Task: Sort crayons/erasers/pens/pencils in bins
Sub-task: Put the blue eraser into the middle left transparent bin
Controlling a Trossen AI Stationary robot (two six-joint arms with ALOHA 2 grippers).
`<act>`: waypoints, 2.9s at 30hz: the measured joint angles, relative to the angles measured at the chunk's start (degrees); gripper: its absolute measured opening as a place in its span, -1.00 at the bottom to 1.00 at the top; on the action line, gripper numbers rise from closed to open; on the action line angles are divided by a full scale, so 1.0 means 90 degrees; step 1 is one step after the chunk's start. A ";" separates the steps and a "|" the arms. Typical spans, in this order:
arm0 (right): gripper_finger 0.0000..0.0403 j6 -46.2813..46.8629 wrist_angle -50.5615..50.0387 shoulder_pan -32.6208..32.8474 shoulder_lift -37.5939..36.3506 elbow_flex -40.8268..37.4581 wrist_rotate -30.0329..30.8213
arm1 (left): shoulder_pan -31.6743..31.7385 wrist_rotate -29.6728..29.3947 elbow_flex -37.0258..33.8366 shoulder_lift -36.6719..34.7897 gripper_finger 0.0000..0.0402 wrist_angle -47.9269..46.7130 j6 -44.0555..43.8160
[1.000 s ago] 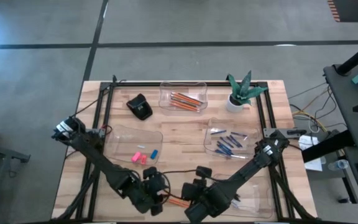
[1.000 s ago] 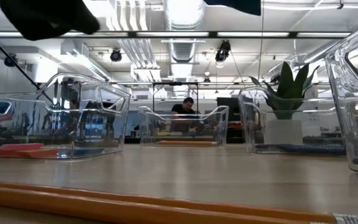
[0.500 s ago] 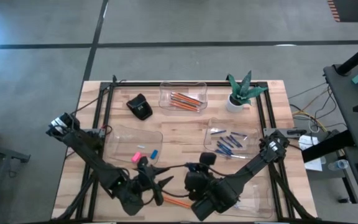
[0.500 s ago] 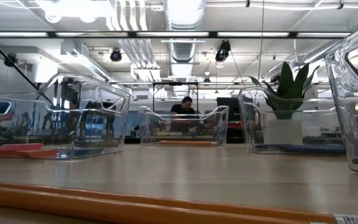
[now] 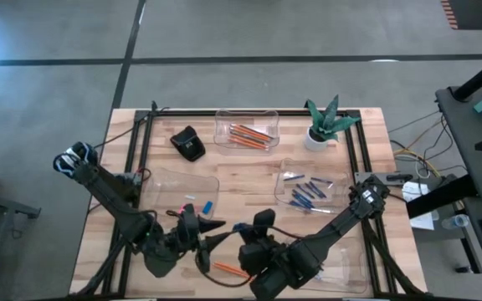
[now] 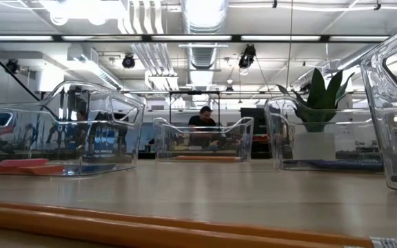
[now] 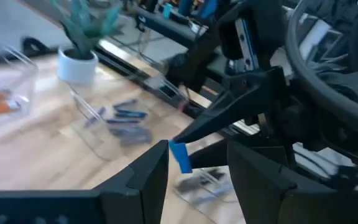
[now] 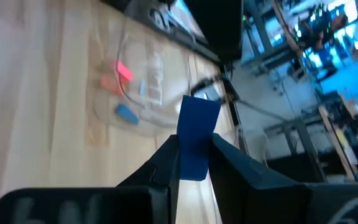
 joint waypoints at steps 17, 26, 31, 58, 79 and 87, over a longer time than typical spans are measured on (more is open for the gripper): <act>-0.67 -0.1517 0.1686 -0.0012 0.0000 0.0000 -0.0009 | 0.0000 0.0608 -0.0121 -0.0004 -0.30 -0.0005 -0.0813; -0.67 -0.1522 0.1664 -0.0002 0.0000 0.0000 -0.0056 | 0.0000 0.0736 -0.0121 -0.0012 -0.85 -0.0010 -0.0765; -0.67 -0.1527 0.1600 0.0000 0.0000 0.0000 -0.0325 | 0.0000 0.0826 -0.0121 -0.0012 -0.94 -0.0035 -0.0765; -0.14 0.2961 -0.0699 0.0201 -0.0743 0.0005 -0.2730 | 0.0169 0.1084 -0.0194 -0.0633 -0.94 -0.1619 -0.0592; -0.13 0.4088 0.0540 0.0100 0.1136 -0.0247 -0.3178 | 0.0214 0.2597 -0.1814 -0.1294 -0.94 -0.6819 -0.4951; -0.13 0.4109 0.0854 -0.0060 0.1583 -0.0151 -0.3558 | 0.0214 0.2880 -0.2605 -0.1304 -0.93 -0.6175 -0.5521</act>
